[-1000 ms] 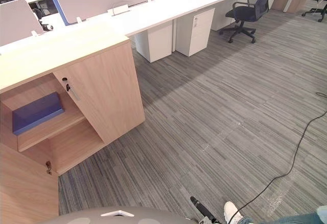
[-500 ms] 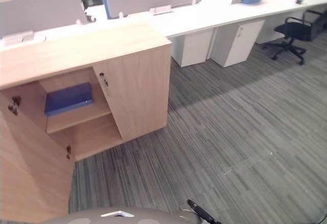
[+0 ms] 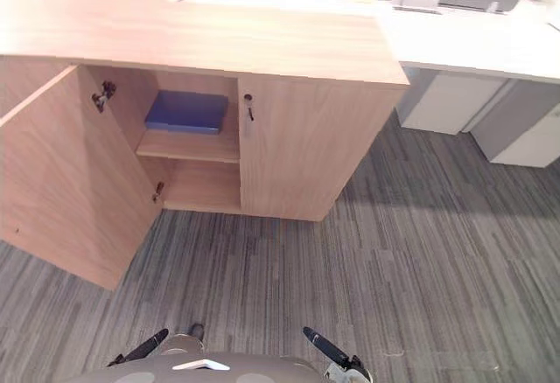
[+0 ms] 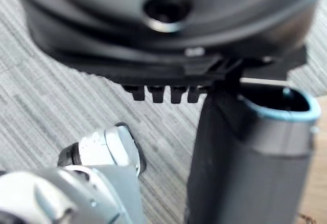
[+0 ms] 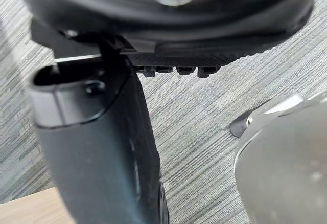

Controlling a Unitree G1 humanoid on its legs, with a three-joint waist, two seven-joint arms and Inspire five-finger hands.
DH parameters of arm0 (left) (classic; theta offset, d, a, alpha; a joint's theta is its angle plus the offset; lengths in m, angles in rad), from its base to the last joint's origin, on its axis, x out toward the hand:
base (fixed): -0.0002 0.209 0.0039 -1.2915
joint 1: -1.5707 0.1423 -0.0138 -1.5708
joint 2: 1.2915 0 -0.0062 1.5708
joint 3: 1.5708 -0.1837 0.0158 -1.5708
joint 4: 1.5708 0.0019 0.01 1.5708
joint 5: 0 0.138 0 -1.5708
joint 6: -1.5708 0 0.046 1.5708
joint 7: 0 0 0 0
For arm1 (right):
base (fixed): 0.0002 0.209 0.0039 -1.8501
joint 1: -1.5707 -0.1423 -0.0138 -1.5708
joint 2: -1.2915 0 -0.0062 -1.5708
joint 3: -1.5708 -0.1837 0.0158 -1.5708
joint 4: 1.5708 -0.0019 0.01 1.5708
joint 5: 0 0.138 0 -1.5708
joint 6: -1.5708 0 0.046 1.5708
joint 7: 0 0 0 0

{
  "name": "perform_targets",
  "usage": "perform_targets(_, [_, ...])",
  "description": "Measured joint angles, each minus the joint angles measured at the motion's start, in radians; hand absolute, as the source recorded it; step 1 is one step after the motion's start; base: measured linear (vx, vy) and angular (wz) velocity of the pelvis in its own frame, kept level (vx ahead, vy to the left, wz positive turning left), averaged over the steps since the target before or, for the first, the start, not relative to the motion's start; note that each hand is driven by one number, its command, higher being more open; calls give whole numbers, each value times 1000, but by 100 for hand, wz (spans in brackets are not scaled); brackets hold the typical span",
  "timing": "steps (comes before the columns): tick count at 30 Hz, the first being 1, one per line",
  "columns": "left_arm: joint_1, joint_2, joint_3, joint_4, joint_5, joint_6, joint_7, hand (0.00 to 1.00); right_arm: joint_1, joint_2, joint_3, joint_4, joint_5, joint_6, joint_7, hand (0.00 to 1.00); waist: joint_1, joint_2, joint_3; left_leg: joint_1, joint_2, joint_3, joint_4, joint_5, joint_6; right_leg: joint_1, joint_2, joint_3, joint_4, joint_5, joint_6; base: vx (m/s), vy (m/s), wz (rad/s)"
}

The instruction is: Walk over to the cabinet, pick up the folder, carry it to the office cabinet, place the folder inside the office cabinet, then close the office cabinet door

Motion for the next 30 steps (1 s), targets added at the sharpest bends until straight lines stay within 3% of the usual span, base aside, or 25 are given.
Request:
perform_targets(1, [-1,-1,8,-9,0,0,-5,100,-1,3,-2,1,0,-1,-1,100,-3,1,1,-18,0,30,13,0,8,1,-4,-16,0,1,-1,21,54,82])
perform_targets(2, [-13,-4,44,-22,-8,-1,-8,100,-10,6,-12,8,-1,-1,-5,100,-3,-7,3,-56,34,176,71,-30,87,8,-8,-54,2,2,-3,8,16,90])
perform_targets(3, [-25,-7,80,-22,-31,-1,-5,100,-19,6,-30,6,0,0,-8,100,-5,16,11,-108,114,386,177,-54,185,22,0,-93,8,-2,-8,16,-3,97])
perform_targets(4, [-32,-10,89,-19,-33,0,-3,100,-26,-2,-46,2,-1,-1,-9,100,-7,29,12,-130,143,445,223,-51,210,30,9,-111,15,-6,-14,10,-2,131])
perform_targets(5, [-38,-22,74,-26,-34,-2,-5,100,-32,-7,-96,3,-1,4,-13,100,-9,50,19,-164,131,464,270,-2,210,38,6,-154,40,-21,-39,-44,39,187])
perform_targets(6, [-42,-29,43,-36,-33,-10,-8,100,-32,-6,-147,12,-1,9,-14,100,-21,57,19,-171,78,434,183,60,204,37,14,-160,1,-49,-86,-103,50,219])
perform_targets(7, [-46,-18,40,-39,-33,-18,-7,100,-32,-2,-164,22,-1,8,-13,100,-37,28,11,-138,41,420,94,88,194,36,3,-162,-59,-33,-106,-129,16,254])
perform_targets(8, [-76,-6,36,-4,-33,-17,3,100,-52,-13,-196,42,-2,4,-13,100,-50,55,34,-142,78,557,235,-40,182,67,-11,-273,-66,-6,-52,-115,9,217])
perform_targets(9, [-72,0,22,27,-33,-4,7,100,-75,-36,-219,65,-2,-1,-15,100,-54,72,36,-120,127,650,349,-137,181,72,-25,-347,-50,-6,-52,-64,28,186])
perform_targets(11, [-53,1,12,64,-32,0,16,100,-84,-51,-243,80,-1,0,-14,100,-63,93,26,-53,166,752,388,-205,177,85,-55,-447,-44,0,-41,6,108,149])
perform_targets(13, [-51,8,-6,101,-31,1,16,100,-92,-61,-262,110,-2,-2,-13,100,-88,112,14,-3,176,813,306,-226,116,103,-71,-559,-40,9,-25,92,145,175])
perform_targets(14, [-54,12,-15,108,-30,1,16,100,-98,-64,-277,132,-3,2,-13,100,-81,107,16,4,141,811,266,-199,113,109,-98,-603,-23,14,-14,122,186,148])
perform_targets(15, [-43,23,-29,112,-27,1,14,100,-108,-54,-280,154,-13,12,-19,100,-79,77,15,26,70,779,181,-165,131,126,-132,-665,-14,37,7,127,191,122])
perform_targets(18, [-29,52,-98,141,-23,4,17,100,-99,-44,-272,159,-45,16,-14,100,-74,45,3,81,-27,697,33,-97,158,160,-178,-737,1,95,17,162,198,100])
perform_targets(19, [-32,53,-143,139,-22,3,16,100,-86,-48,-270,153,-46,15,-16,100,-71,60,7,112,-41,665,-30,-65,173,149,-192,-743,73,116,-3,135,175,89])
perform_targets(20, [-33,54,-166,138,-22,2,15,100,-83,-54,-266,145,-45,15,-15,100,-72,67,8,117,-39,646,-42,-60,179,137,-196,-738,91,95,-6,99,120,84])
perform_targets(21, [-32,59,-197,138,-21,0,14,100,-85,-53,-238,140,-45,17,-13,100,-73,74,14,126,-40,619,-61,-50,184,131,-196,-741,64,42,17,61,53,57])
perform_targets(22, [-33,66,-206,138,-21,0,14,100,-86,-52,-218,136,-45,18,-12,100,-72,69,11,128,-47,609,-70,-46,186,123,-200,-740,50,39,16,61,39,59])
perform_targets(23, [-37,78,-222,137,-21,0,13,100,-87,-45,-190,126,-45,18,-11,100,-73,46,7,134,-75,593,-95,-34,191,98,-222,-740,38,71,4,47,19,53])
perform_targets(24, [-38,91,-222,138,-21,-2,6,100,-91,-42,-162,124,-48,17,-12,100,-74,22,6,151,-114,569,-138,-18,195,85,-274,-753,93,102,5,39,16,56])
perform_targets(25, [-38,87,-222,139,-21,-4,9,100,-90,-47,-154,123,-48,17,-13,100,-75,27,4,163,-122,555,-164,-4,195,80,-288,-739,122,99,7,30,14,63])
perform_targets(26, [-34,71,-223,140,-21,-5,9,100,-83,-61,-138,111,-46,17,-12,100,-80,44,-4,179,-128,524,-211,18,198,50,-308,-690,205,103,-10,42,40,66])
perform_targets(27, [-32,62,-225,139,-21,-5,9,100,-77,-71,-123,92,-44,15,-7,100,-85,69,-6,183,-125,494,-232,32,204,-10,-314,-571,292,100,-56,51,42,68])
perform_targets(28, [-31,63,-233,140,-21,-2,11,100,-76,-69,-117,83,-38,15,-4,100,-88,74,-1,183,-122,482,-232,35,204,-36,-301,-487,305,71,-60,62,24,57])
perform_targets(30, [-19,68,-236,141,-21,-1,17,100,-75,-70,-83,76,-31,10,7,100,-86,78,5,180,-102,450,-232,44,197,-84,-194,-199,205,-19,-14,51,-24,41])
